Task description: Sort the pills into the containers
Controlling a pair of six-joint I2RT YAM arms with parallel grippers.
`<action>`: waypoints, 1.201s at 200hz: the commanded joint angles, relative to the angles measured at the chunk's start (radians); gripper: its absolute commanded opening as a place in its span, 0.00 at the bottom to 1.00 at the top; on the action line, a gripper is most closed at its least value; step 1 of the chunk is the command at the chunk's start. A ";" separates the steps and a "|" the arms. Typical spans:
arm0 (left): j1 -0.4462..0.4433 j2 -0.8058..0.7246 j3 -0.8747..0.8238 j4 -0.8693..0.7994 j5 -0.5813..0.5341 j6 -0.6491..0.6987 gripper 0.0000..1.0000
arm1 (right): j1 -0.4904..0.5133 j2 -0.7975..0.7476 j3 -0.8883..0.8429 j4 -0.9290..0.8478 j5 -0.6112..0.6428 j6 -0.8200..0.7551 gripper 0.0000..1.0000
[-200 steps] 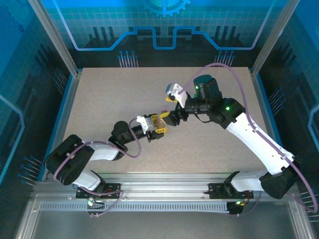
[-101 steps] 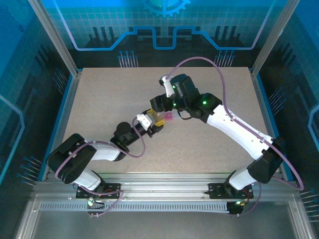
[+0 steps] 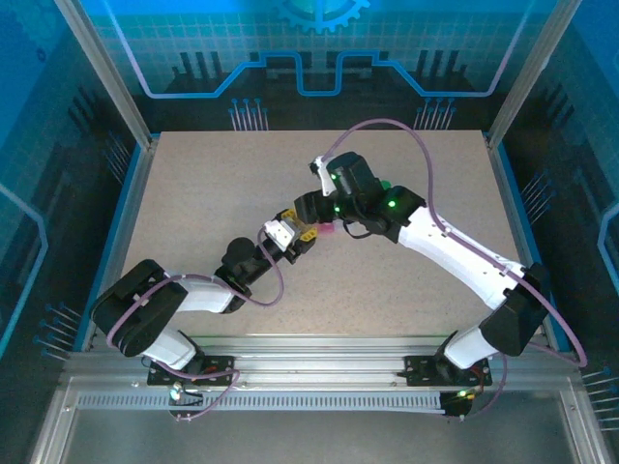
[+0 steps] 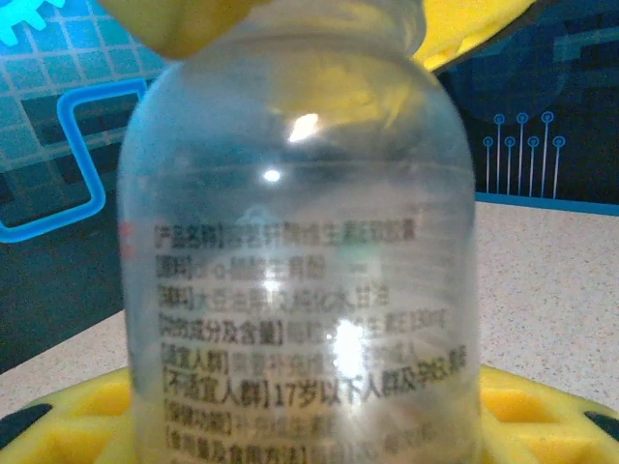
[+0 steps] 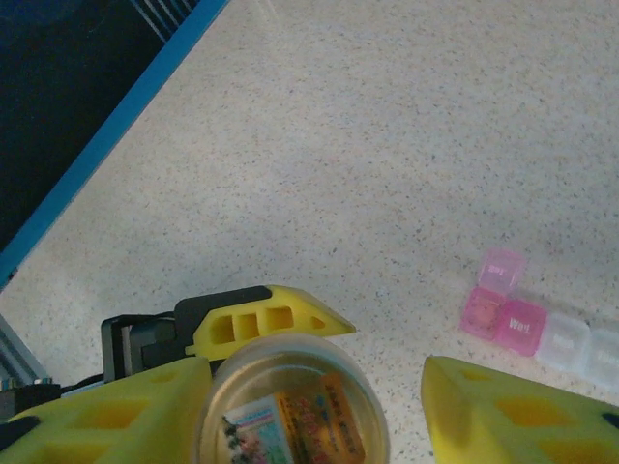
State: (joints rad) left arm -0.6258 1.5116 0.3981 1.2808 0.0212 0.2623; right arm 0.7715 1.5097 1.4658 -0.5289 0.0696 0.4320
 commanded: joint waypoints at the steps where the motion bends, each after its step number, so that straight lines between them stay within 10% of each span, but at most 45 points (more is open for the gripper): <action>1: -0.007 -0.034 -0.007 0.034 -0.022 0.021 0.00 | 0.017 0.000 -0.017 0.036 -0.032 0.009 0.46; 59: -0.009 -0.069 -0.063 0.106 0.099 0.065 0.00 | -0.083 -0.058 -0.158 0.196 -0.414 -0.242 0.17; 90: -0.008 -0.109 -0.079 0.078 0.229 0.083 0.00 | -0.185 -0.089 -0.218 0.162 -0.721 -0.527 0.18; 141: 0.011 -0.119 -0.073 0.087 0.460 0.022 0.00 | -0.210 -0.074 -0.178 -0.111 -0.835 -1.018 0.17; 240: 0.011 -0.075 -0.054 0.099 0.480 -0.011 0.00 | -0.273 -0.004 -0.016 -0.258 -0.873 -1.035 0.73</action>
State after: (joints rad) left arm -0.6117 1.4277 0.3180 1.2949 0.4370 0.2375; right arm 0.5373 1.4994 1.4181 -0.7525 -0.7773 -0.6106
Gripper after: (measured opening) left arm 0.520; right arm 0.655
